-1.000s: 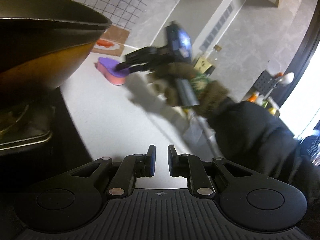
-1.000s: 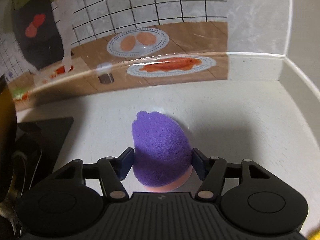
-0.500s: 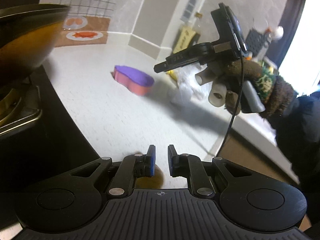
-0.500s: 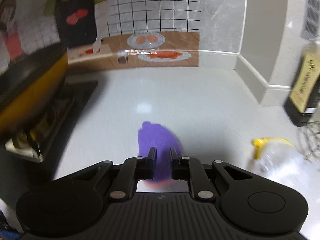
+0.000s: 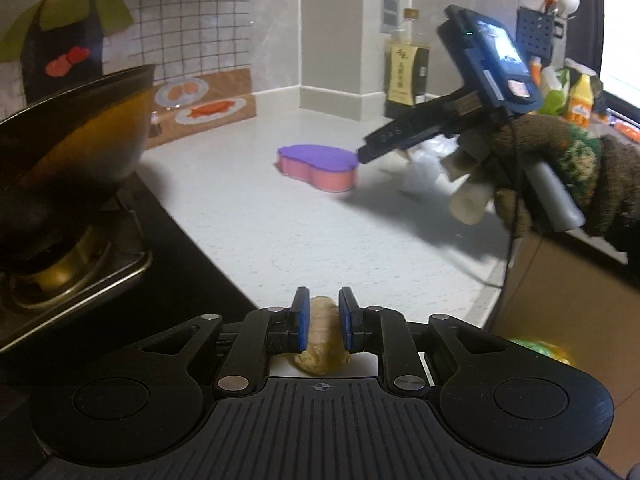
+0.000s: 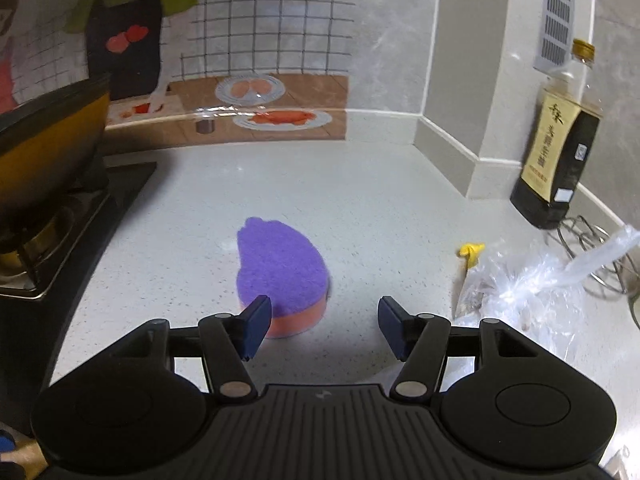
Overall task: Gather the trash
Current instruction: 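Close the left tool on the ginger root while the right tool reaches the purple sponge, then grasp the purple-and-orange sponge with the right tool while the left holds the ginger, then carry the ginger and sponge down into the green bin and open both tools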
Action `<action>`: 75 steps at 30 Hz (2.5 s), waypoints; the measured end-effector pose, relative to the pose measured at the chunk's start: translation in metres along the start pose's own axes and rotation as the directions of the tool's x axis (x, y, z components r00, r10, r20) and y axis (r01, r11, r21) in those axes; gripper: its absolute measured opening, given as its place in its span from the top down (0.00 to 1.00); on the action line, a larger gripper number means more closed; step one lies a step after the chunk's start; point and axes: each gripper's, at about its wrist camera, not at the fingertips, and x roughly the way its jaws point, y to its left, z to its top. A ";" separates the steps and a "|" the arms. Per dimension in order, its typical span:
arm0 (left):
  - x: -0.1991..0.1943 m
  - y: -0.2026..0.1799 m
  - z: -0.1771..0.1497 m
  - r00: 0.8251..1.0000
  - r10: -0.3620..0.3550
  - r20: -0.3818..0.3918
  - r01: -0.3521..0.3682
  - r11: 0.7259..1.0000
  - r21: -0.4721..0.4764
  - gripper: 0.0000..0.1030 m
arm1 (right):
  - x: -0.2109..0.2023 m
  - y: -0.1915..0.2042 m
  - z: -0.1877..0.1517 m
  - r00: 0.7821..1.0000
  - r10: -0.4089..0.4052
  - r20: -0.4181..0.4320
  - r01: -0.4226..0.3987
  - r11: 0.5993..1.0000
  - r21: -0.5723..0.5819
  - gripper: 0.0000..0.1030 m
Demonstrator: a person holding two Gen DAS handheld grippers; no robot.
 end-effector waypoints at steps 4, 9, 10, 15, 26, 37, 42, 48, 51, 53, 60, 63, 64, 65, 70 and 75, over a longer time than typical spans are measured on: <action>0.004 0.002 -0.003 0.999 -0.039 -0.034 0.039 0.999 -0.007 0.56 | -0.004 -0.003 -0.006 1.000 0.004 0.001 -0.004 1.000 0.001 0.42; 0.020 0.000 -0.008 0.989 -0.119 -0.089 0.117 0.993 -0.027 0.54 | -0.002 -0.009 -0.011 1.000 -0.001 -0.027 0.001 1.000 0.011 0.42; 0.023 0.000 -0.008 0.987 -0.132 -0.094 0.129 0.991 -0.035 0.54 | -0.001 -0.010 -0.012 1.000 -0.004 -0.031 0.004 1.000 0.012 0.42; 0.026 0.005 -0.005 0.988 -0.137 -0.065 0.134 0.990 -0.051 0.55 | -0.001 -0.013 -0.015 0.999 -0.015 -0.041 0.016 1.000 0.021 0.42; 0.023 0.025 -0.010 0.973 -0.232 -0.021 0.226 0.962 -0.153 0.57 | 0.007 -0.004 -0.005 1.000 -0.001 -0.016 0.001 1.000 0.001 0.40; 0.014 0.028 -0.001 0.960 -0.276 0.042 0.280 0.945 -0.167 0.57 | 0.015 0.038 0.015 0.993 0.108 0.045 -0.099 0.981 -0.164 0.37; 0.013 0.031 -0.002 0.956 -0.288 0.049 0.292 0.938 -0.186 0.57 | 0.049 0.062 0.027 0.999 0.029 0.016 -0.024 0.962 -0.271 0.36; 0.010 0.037 -0.003 0.953 -0.296 0.063 0.303 0.933 -0.194 0.57 | 0.084 0.047 0.030 0.995 -0.006 -0.098 -0.014 0.981 -0.196 0.28; 0.012 0.039 -0.004 0.949 -0.306 0.071 0.314 0.926 -0.208 0.57 | 0.085 0.038 0.029 0.992 0.023 -0.127 -0.037 0.994 -0.105 0.28; 0.013 0.041 -0.003 0.947 -0.313 0.073 0.321 0.923 -0.211 0.57 | 0.084 0.032 0.027 0.987 0.057 -0.153 -0.065 0.997 -0.043 0.29; 0.012 0.049 -0.005 0.945 -0.315 0.090 0.328 0.916 -0.232 0.57 | 0.067 0.027 0.024 0.986 0.025 -0.168 -0.022 1.000 0.016 0.37; 0.010 0.053 -0.006 0.946 -0.309 0.100 0.325 0.914 -0.243 0.57 | 0.038 0.021 0.022 0.987 0.083 -0.138 -0.074 0.995 0.066 0.37; 0.010 0.055 -0.005 0.946 -0.307 0.103 0.324 0.913 -0.249 0.57 | 0.023 0.019 0.018 0.986 0.110 -0.122 -0.100 0.992 0.083 0.37; 0.010 0.056 -0.005 0.947 -0.304 0.107 0.322 0.911 -0.256 0.57 | 0.010 0.016 0.014 0.986 0.125 -0.107 -0.115 0.989 0.095 0.37; 0.008 0.054 -0.005 0.943 -0.307 0.125 0.330 0.906 -0.265 0.57 | -0.061 -0.007 -0.019 0.985 0.172 -0.031 -0.162 0.967 0.198 0.37; 0.000 0.032 -0.001 0.926 -0.351 0.142 0.374 0.903 -0.210 0.57 | -0.125 -0.030 -0.061 0.987 0.156 0.050 -0.163 0.932 0.323 0.37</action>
